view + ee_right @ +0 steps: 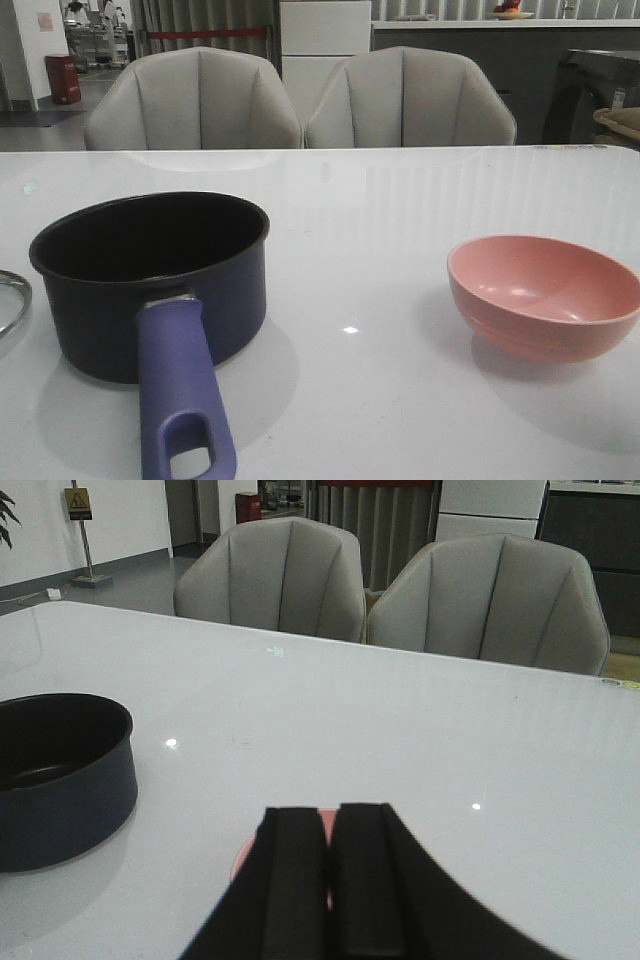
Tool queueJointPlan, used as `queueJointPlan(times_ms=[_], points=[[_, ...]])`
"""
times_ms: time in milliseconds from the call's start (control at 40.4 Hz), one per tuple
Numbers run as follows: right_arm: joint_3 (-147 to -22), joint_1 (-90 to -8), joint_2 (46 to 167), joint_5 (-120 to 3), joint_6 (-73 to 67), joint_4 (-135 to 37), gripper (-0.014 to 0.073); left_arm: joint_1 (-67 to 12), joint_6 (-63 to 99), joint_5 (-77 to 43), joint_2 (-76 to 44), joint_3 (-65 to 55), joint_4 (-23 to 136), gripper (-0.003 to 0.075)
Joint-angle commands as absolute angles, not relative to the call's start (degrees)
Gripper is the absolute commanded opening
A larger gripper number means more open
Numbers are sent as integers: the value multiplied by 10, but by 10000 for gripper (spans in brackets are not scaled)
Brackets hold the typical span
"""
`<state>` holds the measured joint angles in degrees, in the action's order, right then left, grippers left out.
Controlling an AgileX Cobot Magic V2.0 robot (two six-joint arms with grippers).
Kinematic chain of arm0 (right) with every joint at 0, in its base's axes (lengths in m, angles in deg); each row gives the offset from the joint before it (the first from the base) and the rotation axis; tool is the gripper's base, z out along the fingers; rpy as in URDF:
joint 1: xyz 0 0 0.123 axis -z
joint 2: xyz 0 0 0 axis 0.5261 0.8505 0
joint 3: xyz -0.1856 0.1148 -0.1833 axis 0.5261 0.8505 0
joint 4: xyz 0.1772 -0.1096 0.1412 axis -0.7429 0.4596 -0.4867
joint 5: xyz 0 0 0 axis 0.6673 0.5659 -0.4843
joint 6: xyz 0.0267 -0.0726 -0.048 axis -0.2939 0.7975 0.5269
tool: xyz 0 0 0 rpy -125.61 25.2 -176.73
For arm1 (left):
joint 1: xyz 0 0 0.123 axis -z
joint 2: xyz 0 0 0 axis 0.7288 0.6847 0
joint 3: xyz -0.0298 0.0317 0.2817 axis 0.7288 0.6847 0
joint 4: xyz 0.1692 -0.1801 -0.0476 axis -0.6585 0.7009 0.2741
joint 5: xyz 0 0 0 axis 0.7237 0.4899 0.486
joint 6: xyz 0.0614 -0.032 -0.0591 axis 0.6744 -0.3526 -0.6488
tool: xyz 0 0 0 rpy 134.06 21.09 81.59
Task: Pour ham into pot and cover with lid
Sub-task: 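Grasp the lid knob with the left gripper and lift the lid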
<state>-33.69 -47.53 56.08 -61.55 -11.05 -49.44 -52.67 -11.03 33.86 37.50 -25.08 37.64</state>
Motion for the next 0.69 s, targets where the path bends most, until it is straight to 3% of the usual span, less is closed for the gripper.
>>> queueJointPlan(times_ms=[0,371,669], points=[[-351,-475,566,-658,-106,-496,150,-527,-110,357,349,-266,379,206],[-351,-475,566,-658,-106,-496,150,-527,-110,443,347,-360,380,206],[-351,-475,566,-658,-106,-496,150,-525,-110,442,296,-416,423,206]])
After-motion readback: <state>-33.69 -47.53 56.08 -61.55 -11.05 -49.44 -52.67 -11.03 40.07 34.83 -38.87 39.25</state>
